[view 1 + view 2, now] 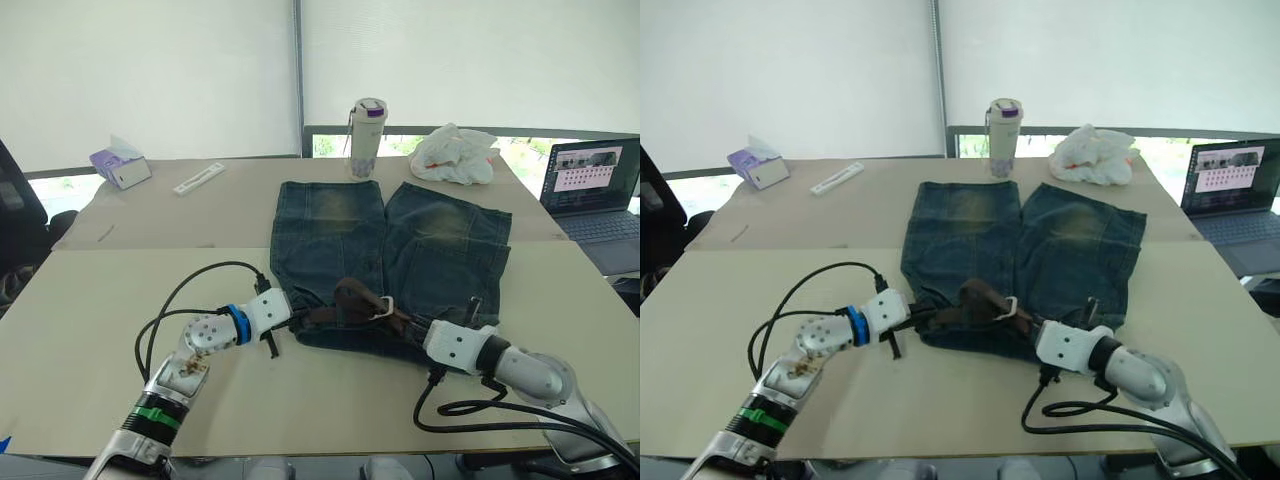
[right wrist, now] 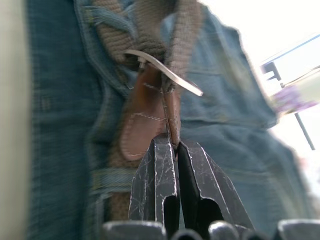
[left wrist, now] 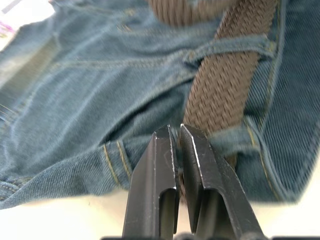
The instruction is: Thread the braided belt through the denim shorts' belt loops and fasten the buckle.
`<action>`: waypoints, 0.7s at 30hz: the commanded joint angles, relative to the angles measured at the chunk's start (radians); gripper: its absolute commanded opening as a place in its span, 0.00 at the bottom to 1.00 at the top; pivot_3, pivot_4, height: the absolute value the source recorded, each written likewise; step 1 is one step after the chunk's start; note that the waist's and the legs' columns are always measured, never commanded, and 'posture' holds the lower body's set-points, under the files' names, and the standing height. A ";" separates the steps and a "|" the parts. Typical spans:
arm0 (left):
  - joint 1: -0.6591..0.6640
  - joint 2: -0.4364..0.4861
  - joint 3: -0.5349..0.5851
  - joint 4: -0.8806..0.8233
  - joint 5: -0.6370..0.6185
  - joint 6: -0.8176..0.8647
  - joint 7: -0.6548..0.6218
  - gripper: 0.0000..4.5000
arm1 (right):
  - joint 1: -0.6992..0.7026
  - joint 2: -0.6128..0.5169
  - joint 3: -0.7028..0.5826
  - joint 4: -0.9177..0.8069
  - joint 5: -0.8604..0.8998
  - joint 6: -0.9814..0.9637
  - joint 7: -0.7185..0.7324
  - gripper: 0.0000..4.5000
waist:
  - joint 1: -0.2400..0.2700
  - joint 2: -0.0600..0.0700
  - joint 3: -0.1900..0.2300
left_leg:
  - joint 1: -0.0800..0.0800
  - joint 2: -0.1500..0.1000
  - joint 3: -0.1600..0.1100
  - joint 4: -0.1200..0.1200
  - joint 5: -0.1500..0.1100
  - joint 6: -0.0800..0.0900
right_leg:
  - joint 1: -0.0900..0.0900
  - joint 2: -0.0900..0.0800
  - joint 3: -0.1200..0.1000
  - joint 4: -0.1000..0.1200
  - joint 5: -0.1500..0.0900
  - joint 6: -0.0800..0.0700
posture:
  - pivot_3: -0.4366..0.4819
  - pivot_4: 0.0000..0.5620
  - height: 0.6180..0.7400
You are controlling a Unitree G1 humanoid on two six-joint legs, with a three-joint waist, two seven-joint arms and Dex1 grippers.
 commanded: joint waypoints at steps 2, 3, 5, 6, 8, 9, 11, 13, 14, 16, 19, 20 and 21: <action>0.006 0.020 -0.033 0.038 0.001 0.104 -0.065 0.08 | -0.015 -0.048 -0.029 -0.005 -0.006 -0.016 0.024 0.00 | 0.000 0.000 0.000 | 0.000 0.000 0.000 0.000 0.000 0.000 | 0.000 0.000 0.000 0.000 0.000 0.000 | 0.48 0.27 1.00; 0.001 0.020 -0.030 0.041 -0.002 0.110 -0.067 0.08 | -0.012 -0.052 -0.030 0.003 -0.005 -0.016 0.024 0.00 | 0.000 0.000 0.000 | 0.000 0.000 0.000 0.000 0.000 0.000 | 0.000 0.000 0.000 0.000 0.000 0.000 | 0.48 0.27 1.00; -0.007 0.024 -0.030 0.048 0.004 0.118 -0.070 0.08 | -0.005 -0.073 -0.033 0.020 -0.011 -0.026 0.027 0.00 | 0.002 0.000 0.000 | 0.000 0.000 0.000 0.000 0.000 0.000 | 0.000 0.000 0.000 0.000 0.000 0.000 | 0.48 0.27 1.00; -0.009 0.027 -0.031 0.052 0.007 0.116 -0.072 0.08 | -0.003 -0.075 -0.037 0.024 -0.004 -0.023 0.026 0.00 | 0.002 0.000 0.000 | 0.000 0.000 0.000 0.000 0.000 0.000 | 0.000 0.000 0.000 0.000 0.000 0.000 | 0.48 0.27 1.00; -0.013 0.026 -0.027 0.061 0.011 0.121 -0.064 0.08 | -0.006 -0.077 -0.043 0.031 0.007 -0.027 0.023 0.00 | 0.001 0.000 0.000 | 0.000 0.000 0.000 0.000 0.000 0.000 | 0.000 0.000 0.000 -0.001 0.000 0.000 | 0.48 0.27 1.00; -0.013 0.025 -0.026 0.063 0.011 0.123 -0.063 0.08 | -0.008 -0.076 -0.044 0.034 0.009 -0.030 0.021 0.00 | 0.001 0.000 0.000 | 0.000 0.000 0.000 0.000 0.000 0.000 | 0.000 0.000 0.000 0.000 0.000 0.000 | 0.48 0.27 1.00; -0.014 0.019 -0.026 0.063 0.009 0.129 -0.059 0.08 | -0.006 -0.080 -0.041 0.048 0.004 -0.047 0.021 0.00 | 0.000 0.000 0.000 | 0.000 0.000 0.000 0.000 0.000 0.000 | 0.000 0.000 0.000 0.000 0.000 0.000 | 0.48 0.27 1.00; -0.013 0.011 -0.026 0.059 0.006 0.138 -0.055 0.08 | 0.002 -0.090 -0.039 0.070 -0.020 -0.070 0.011 0.00 | 0.000 0.000 0.000 | 0.000 0.000 0.000 0.000 0.000 0.000 | 0.000 0.000 0.000 0.000 0.000 0.000 | 0.48 0.27 1.00; -0.012 0.008 -0.027 0.056 0.005 0.141 -0.053 0.08 | 0.005 -0.095 -0.039 0.080 -0.034 -0.081 0.003 0.00 | 0.000 0.000 0.000 | 0.000 0.000 0.000 0.000 0.000 0.000 | 0.000 0.000 0.000 0.000 -0.001 0.000 | 0.48 0.27 1.00; -0.005 0.006 -0.032 0.047 0.009 0.142 -0.052 0.08 | 0.011 -0.127 -0.046 0.128 -0.087 -0.138 -0.031 0.00 | 0.000 0.000 0.000 | 0.000 0.000 0.000 0.000 0.000 0.000 | 0.001 0.000 0.000 0.000 -0.001 0.000 | 0.48 0.27 1.00; 0.002 0.008 -0.035 0.039 0.009 0.144 -0.053 0.08 | 0.017 -0.165 -0.088 0.206 -0.150 -0.211 -0.117 0.00 | 0.000 0.000 0.000 | 0.000 0.000 0.001 0.000 0.000 0.000 | 0.001 0.000 0.000 0.000 -0.001 0.000 | 0.48 0.27 1.00; 0.004 0.009 -0.036 0.037 0.010 0.142 -0.053 0.08 | 0.024 -0.179 -0.105 0.231 -0.159 -0.238 -0.139 0.00 | 0.000 0.000 0.000 | 0.000 0.000 0.001 0.000 0.000 0.000 | 0.001 -0.001 0.000 0.000 -0.001 0.000 | 0.48 0.27 1.00; 0.005 0.010 -0.036 0.035 0.010 0.142 -0.053 0.08 | 0.033 -0.190 -0.123 0.251 -0.163 -0.258 -0.155 0.00 | 0.001 0.000 0.000 | 0.000 0.000 0.001 0.000 0.000 0.000 | 0.001 -0.001 0.000 0.000 -0.001 0.000 | 0.48 0.27 1.00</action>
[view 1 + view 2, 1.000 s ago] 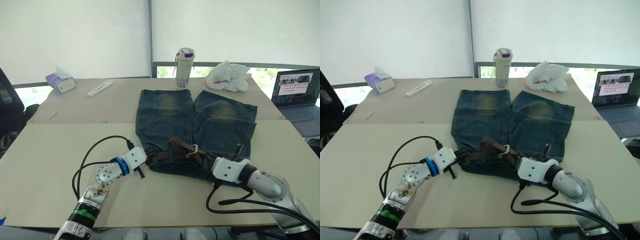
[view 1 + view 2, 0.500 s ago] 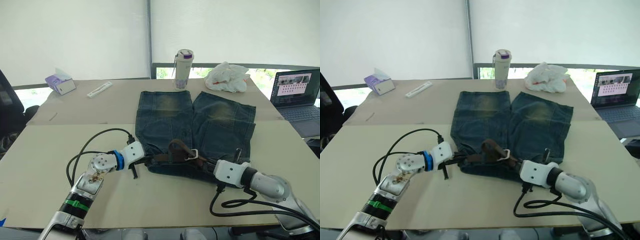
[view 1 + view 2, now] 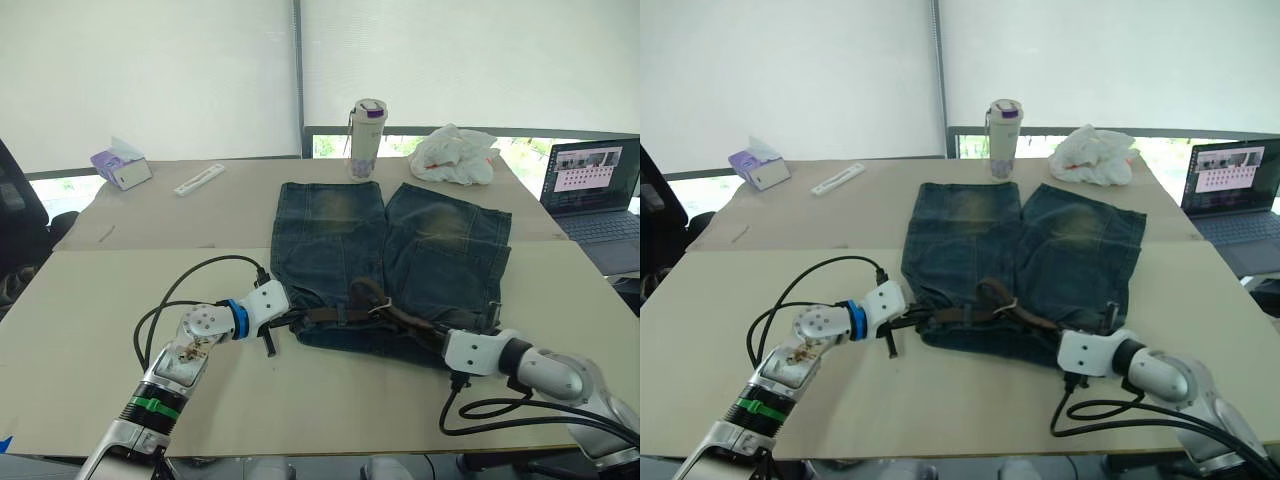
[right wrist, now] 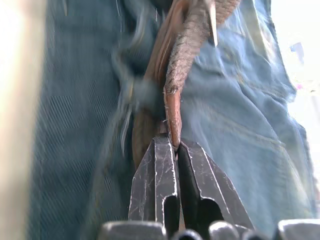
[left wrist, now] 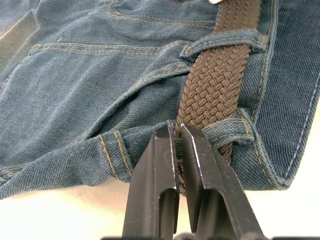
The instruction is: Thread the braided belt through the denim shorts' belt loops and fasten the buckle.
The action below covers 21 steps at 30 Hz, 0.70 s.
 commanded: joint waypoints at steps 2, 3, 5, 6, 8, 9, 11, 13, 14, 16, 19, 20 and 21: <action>0.042 0.014 -0.034 0.032 0.030 0.050 -0.007 0.08 | 0.041 -0.059 -0.117 0.082 -0.026 -0.099 -0.084 0.00 | 0.001 0.000 0.000 | 0.000 0.000 0.000 0.000 0.000 0.000 | 0.000 0.000 0.000 0.000 0.000 0.000 | 0.48 0.27 1.00; 0.043 0.015 -0.034 0.030 0.030 0.051 -0.007 0.08 | 0.055 -0.072 -0.131 0.091 -0.022 -0.118 -0.087 0.00 | 0.002 0.000 0.000 | 0.000 0.000 0.000 0.000 0.000 0.000 | 0.000 0.000 0.000 0.000 0.000 0.000 | 0.48 0.27 1.00; 0.046 0.015 -0.029 0.027 0.026 0.055 -0.004 0.08 | 0.084 -0.092 -0.158 0.108 -0.013 -0.158 -0.093 0.00 | 0.001 -0.001 0.001 | 0.000 0.000 0.001 0.000 0.000 0.000 | 0.000 -0.001 0.001 -0.001 0.000 0.000 | 0.48 0.27 1.00; 0.047 0.016 -0.026 0.026 0.024 0.057 -0.003 0.08 | 0.100 -0.101 -0.170 0.119 -0.012 -0.177 -0.097 0.00 | 0.001 -0.001 0.001 | 0.000 0.000 0.001 0.000 0.000 0.000 | 0.001 -0.001 0.001 -0.001 0.000 0.000 | 0.48 0.27 1.00; 0.047 0.020 -0.022 0.031 0.025 0.052 -0.003 0.08 | 0.138 -0.120 -0.212 0.130 0.010 -0.212 -0.094 0.00 | 0.001 -0.003 0.002 | 0.000 0.000 0.001 0.000 0.000 0.000 | 0.001 -0.001 0.001 -0.001 0.000 0.001 | 0.48 0.27 1.00; 0.049 0.021 -0.021 0.031 0.025 0.052 -0.003 0.08 | 0.155 -0.128 -0.233 0.135 0.020 -0.228 -0.092 0.00 | 0.001 -0.003 0.002 | 0.000 0.000 0.001 0.000 0.000 0.000 | 0.001 -0.001 0.001 -0.001 0.000 0.001 | 0.48 0.27 1.00; 0.052 0.023 -0.018 0.032 0.025 0.049 -0.003 0.08 | 0.185 -0.140 -0.270 0.159 0.039 -0.250 -0.088 0.00 | 0.000 -0.002 0.001 | 0.000 0.000 0.001 0.000 0.000 0.000 | 0.001 -0.001 0.001 -0.001 -0.001 0.001 | 0.48 0.27 1.00; 0.055 0.024 -0.016 0.034 0.026 0.045 -0.002 0.08 | 0.206 -0.155 -0.294 0.186 0.043 -0.265 -0.085 0.00 | -0.001 -0.002 0.001 | 0.000 0.000 0.001 -0.001 0.000 0.000 | 0.001 -0.001 0.001 -0.001 -0.001 0.001 | 0.48 0.27 1.00; 0.057 0.024 -0.016 0.035 0.027 0.044 -0.002 0.08 | 0.216 -0.159 -0.305 0.198 0.047 -0.273 -0.081 0.00 | -0.002 -0.002 0.001 | 0.000 0.000 0.001 -0.001 0.000 0.000 | 0.001 -0.001 0.001 -0.001 -0.001 0.001 | 0.48 0.27 1.00; 0.059 0.024 -0.013 0.036 0.026 0.042 0.000 0.08 | 0.234 -0.165 -0.323 0.219 0.066 -0.283 -0.070 0.00 | -0.003 -0.001 0.001 | 0.000 0.000 0.002 -0.001 0.000 0.000 | 0.001 -0.001 0.002 -0.001 -0.001 0.001 | 0.48 0.27 1.00; 0.062 0.026 -0.011 0.042 0.028 0.034 0.004 0.08 | 0.244 -0.167 -0.331 0.235 0.103 -0.285 -0.044 0.00 | -0.002 -0.001 0.001 | 0.001 0.000 0.002 -0.001 0.000 0.000 | 0.002 -0.001 0.002 -0.001 -0.001 0.001 | 0.48 0.27 1.00; 0.063 0.026 -0.010 0.045 0.029 0.030 0.005 0.08 | 0.240 -0.161 -0.335 0.234 0.123 -0.275 -0.035 0.00 | -0.002 -0.001 0.001 | 0.001 0.000 0.002 -0.001 0.000 0.000 | 0.002 -0.001 0.002 -0.001 -0.001 0.001 | 0.48 0.27 1.00; 0.063 0.026 -0.010 0.045 0.029 0.029 0.007 0.08 | 0.236 -0.157 -0.338 0.233 0.142 -0.266 -0.026 0.00 | -0.002 -0.001 0.001 | 0.001 0.000 0.002 -0.001 0.000 0.000 | 0.002 -0.001 0.002 -0.002 -0.001 0.001 | 0.48 0.27 1.00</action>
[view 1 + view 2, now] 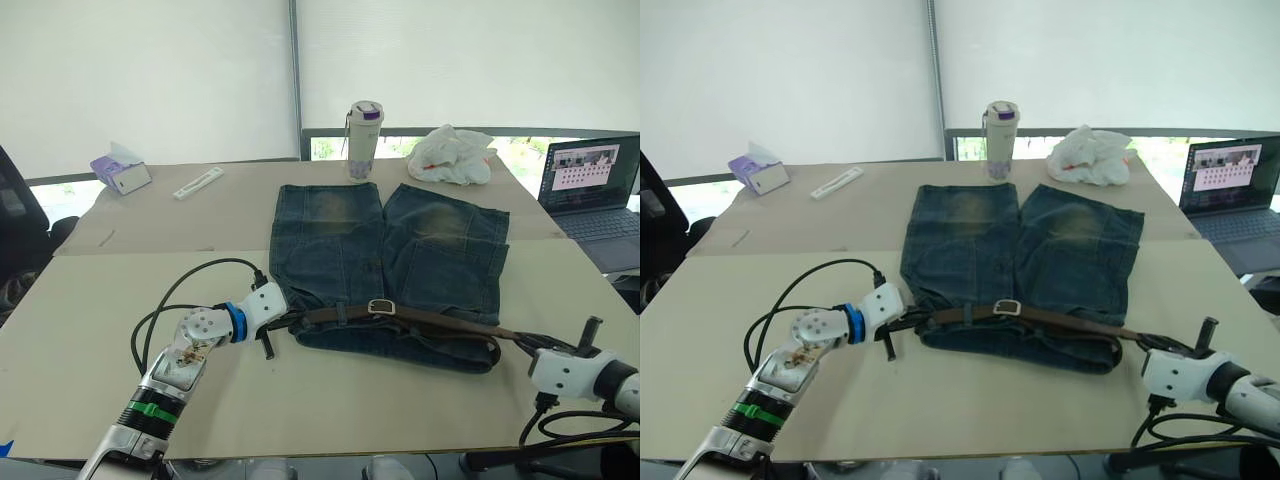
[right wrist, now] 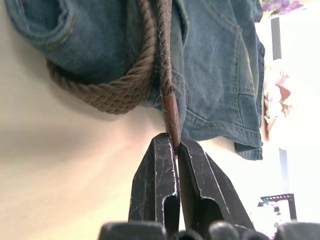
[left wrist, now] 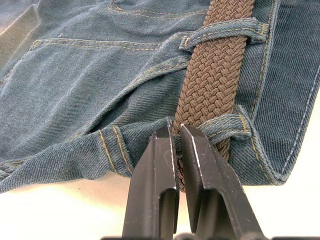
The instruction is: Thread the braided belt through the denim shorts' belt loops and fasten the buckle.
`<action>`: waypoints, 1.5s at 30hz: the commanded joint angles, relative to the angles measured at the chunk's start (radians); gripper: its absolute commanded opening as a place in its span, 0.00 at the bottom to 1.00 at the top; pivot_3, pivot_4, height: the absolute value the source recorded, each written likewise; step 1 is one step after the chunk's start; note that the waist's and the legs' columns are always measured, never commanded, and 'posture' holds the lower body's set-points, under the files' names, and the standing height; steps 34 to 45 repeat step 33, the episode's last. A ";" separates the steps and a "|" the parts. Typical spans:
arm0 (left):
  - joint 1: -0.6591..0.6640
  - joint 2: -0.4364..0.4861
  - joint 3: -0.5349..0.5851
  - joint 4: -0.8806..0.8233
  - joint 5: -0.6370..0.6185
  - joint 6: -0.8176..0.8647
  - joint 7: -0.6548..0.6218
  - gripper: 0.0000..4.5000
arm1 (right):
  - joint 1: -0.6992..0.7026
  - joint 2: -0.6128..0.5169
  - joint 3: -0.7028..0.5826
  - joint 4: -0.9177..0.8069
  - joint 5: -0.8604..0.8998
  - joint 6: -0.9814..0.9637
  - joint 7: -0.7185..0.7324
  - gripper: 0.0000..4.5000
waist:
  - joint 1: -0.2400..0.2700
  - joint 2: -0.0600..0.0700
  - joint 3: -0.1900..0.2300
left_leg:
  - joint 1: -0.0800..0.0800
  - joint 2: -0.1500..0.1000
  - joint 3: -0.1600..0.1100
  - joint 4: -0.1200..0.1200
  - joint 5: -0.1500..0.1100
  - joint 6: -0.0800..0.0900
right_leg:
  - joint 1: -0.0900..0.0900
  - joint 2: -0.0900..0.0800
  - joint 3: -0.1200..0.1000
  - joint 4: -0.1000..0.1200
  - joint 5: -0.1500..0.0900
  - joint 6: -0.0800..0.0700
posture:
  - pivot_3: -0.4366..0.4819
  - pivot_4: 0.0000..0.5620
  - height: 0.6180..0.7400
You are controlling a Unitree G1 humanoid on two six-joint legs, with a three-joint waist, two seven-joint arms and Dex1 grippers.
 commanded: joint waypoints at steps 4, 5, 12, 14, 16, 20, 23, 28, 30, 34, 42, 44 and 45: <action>0.042 0.011 -0.004 0.056 0.012 0.008 0.008 0.15 | 0.017 0.005 -0.075 -0.065 0.264 0.118 0.143 0.17 | 0.001 0.000 0.000 | 0.000 0.000 0.000 0.000 0.000 0.000 | 0.000 0.000 0.000 0.000 0.000 0.000 | 0.48 0.27 1.00; 0.042 0.008 0.004 0.056 0.001 -0.002 0.006 0.15 | 0.027 0.013 -0.085 -0.104 0.342 0.163 0.185 0.24 | 0.000 0.000 0.000 | 0.000 0.001 -0.001 0.000 0.000 0.000 | 0.001 0.000 0.000 0.000 0.000 0.000 | 0.48 0.27 1.00; 0.053 -0.036 0.100 0.043 -0.120 -0.052 -0.001 0.78 | 0.070 0.073 -0.176 -0.262 0.703 0.503 0.337 0.81 | 0.001 0.000 0.001 | -0.001 0.003 -0.004 -0.001 -0.001 0.000 | 0.004 0.000 0.000 -0.001 0.000 0.000 | 0.48 0.27 1.00; 0.073 -0.049 0.152 -0.001 -0.223 -0.043 -0.046 0.98 | 0.081 0.089 -0.195 -0.283 0.770 0.580 0.359 0.99 | 0.003 0.000 0.002 | 0.001 0.003 -0.004 -0.001 -0.001 0.000 | 0.003 0.000 -0.001 -0.002 0.000 0.000 | 0.48 0.27 1.00; 0.099 -0.038 0.195 -0.043 -0.296 -0.043 -0.088 0.99 | 0.095 0.095 -0.212 -0.299 0.815 0.650 0.391 1.00 | 0.003 0.000 0.003 | 0.001 0.003 -0.005 -0.001 -0.002 0.000 | 0.003 -0.001 -0.001 -0.002 -0.001 0.001 | 0.48 0.27 1.00; 0.151 0.005 0.258 -0.120 -0.402 0.024 -0.141 0.99 | 0.102 0.114 -0.237 -0.309 0.843 0.712 0.429 1.00 | 0.003 0.000 0.006 | -0.003 0.003 -0.005 0.000 -0.002 0.000 | -0.002 -0.002 -0.001 -0.001 -0.001 0.000 | 0.48 0.27 1.00; 0.211 0.077 0.294 -0.162 -0.435 0.101 -0.164 0.99 | 0.094 0.145 -0.253 -0.284 0.850 0.709 0.455 1.00 | 0.000 0.000 0.007 | -0.002 0.003 -0.005 0.000 -0.002 0.000 | -0.002 -0.002 0.000 -0.001 -0.001 0.000 | 0.48 0.27 1.00; 0.309 0.181 0.285 -0.173 -0.327 0.049 -0.162 0.99 | 0.069 0.156 -0.259 -0.123 0.765 0.603 0.526 1.00 | 0.001 0.002 0.009 | -0.002 0.003 -0.003 -0.001 -0.002 0.000 | -0.002 -0.002 0.000 -0.001 -0.001 0.000 | 0.48 0.27 1.00; 0.322 0.190 0.284 -0.176 -0.317 0.046 -0.153 0.99 | 0.058 0.160 -0.259 -0.092 0.756 0.588 0.543 1.00 | 0.005 0.003 0.010 | -0.002 0.003 -0.003 -0.001 -0.002 0.000 | -0.002 -0.002 0.000 -0.001 -0.001 0.000 | 0.48 0.27 1.00; 0.323 0.195 0.281 -0.161 -0.289 0.009 -0.147 0.99 | 0.046 0.159 -0.255 -0.045 0.730 0.559 0.567 1.00 | 0.008 0.003 0.010 | -0.002 0.002 -0.003 -0.001 -0.002 0.000 | -0.002 -0.004 -0.001 -0.002 -0.001 0.001 | 0.48 0.27 1.00; 0.323 0.195 0.281 -0.161 -0.289 0.009 -0.147 0.99 | 0.046 0.159 -0.255 -0.045 0.730 0.559 0.567 1.00 | 0.008 0.003 0.010 | -0.002 0.002 -0.003 -0.001 -0.002 0.000 | -0.002 -0.004 -0.001 -0.002 -0.001 0.001 | 0.48 0.27 1.00; 0.323 0.195 0.281 -0.161 -0.289 0.009 -0.147 0.99 | 0.046 0.159 -0.255 -0.045 0.730 0.559 0.567 1.00 | 0.008 0.003 0.010 | -0.002 0.002 -0.003 -0.001 -0.002 0.000 | -0.002 -0.004 -0.001 -0.002 -0.001 0.001 | 0.48 0.27 1.00; 0.323 0.195 0.281 -0.161 -0.289 0.009 -0.147 0.99 | 0.046 0.159 -0.255 -0.045 0.730 0.559 0.567 1.00 | 0.008 0.003 0.010 | -0.002 0.002 -0.003 -0.001 -0.002 0.000 | -0.002 -0.004 -0.001 -0.002 -0.001 0.001 | 0.48 0.27 1.00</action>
